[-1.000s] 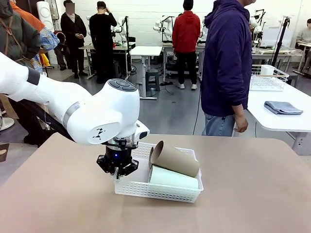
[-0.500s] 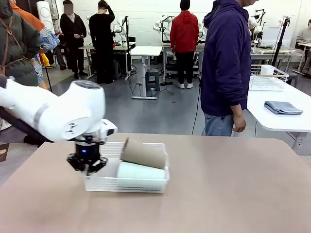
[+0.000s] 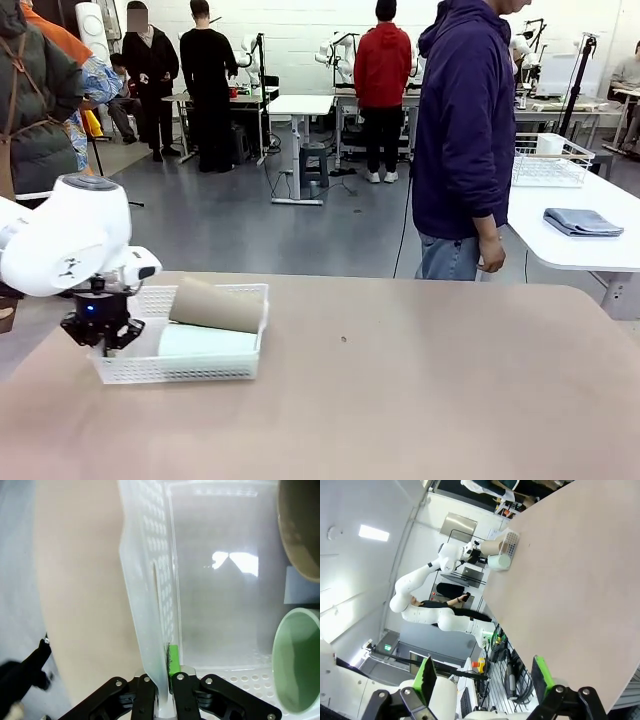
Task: Clean and organize the cups into the basket.
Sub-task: Move the Organizing basket back to the left side of the table.
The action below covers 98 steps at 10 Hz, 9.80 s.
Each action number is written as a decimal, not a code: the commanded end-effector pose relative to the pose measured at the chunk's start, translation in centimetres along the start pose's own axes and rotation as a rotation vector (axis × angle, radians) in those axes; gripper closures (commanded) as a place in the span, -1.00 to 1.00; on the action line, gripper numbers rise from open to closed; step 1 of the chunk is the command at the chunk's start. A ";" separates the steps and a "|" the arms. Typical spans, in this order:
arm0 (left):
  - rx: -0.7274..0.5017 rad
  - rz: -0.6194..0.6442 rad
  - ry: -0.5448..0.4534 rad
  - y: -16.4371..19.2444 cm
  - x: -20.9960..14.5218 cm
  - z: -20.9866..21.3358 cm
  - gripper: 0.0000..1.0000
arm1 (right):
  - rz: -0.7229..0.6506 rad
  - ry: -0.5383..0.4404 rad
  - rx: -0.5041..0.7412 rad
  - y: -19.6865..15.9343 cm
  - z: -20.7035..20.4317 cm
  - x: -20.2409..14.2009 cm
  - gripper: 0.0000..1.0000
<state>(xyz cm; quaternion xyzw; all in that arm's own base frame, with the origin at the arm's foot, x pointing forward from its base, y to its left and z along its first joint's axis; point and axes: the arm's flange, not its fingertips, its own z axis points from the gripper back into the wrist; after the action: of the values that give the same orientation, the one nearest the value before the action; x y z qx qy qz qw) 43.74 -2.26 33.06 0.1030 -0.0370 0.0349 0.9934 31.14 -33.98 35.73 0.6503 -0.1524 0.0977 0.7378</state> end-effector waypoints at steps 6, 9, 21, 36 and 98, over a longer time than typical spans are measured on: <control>-0.035 0.075 0.009 4.5 1.1 -0.9 0.91 | 0.007 -0.007 -0.005 0.0 0.0 0.0 -1.00; -0.035 0.075 0.009 4.5 1.1 -0.9 0.91 | 0.007 -0.007 -0.005 0.0 0.0 0.0 -1.00; 0.010 -0.092 0.034 10.7 6.7 -2.3 0.91 | 0.007 -0.007 -0.005 0.0 0.0 0.0 -1.00; -0.019 -0.066 0.025 11.6 6.2 -1.1 -1.00 | 0.007 -0.007 -0.005 0.0 0.0 0.0 -1.00; -1.330 0.067 0.098 41.4 -6.6 7.8 -1.00 | 0.007 -0.007 -0.005 0.0 0.0 0.0 -1.00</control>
<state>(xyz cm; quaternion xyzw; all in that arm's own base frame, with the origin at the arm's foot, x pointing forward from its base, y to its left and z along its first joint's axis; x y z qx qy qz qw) 33.70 36.12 48.24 -0.5368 -0.0064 0.0364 0.8429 31.08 -34.04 35.74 0.6502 -0.1532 0.0972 0.7378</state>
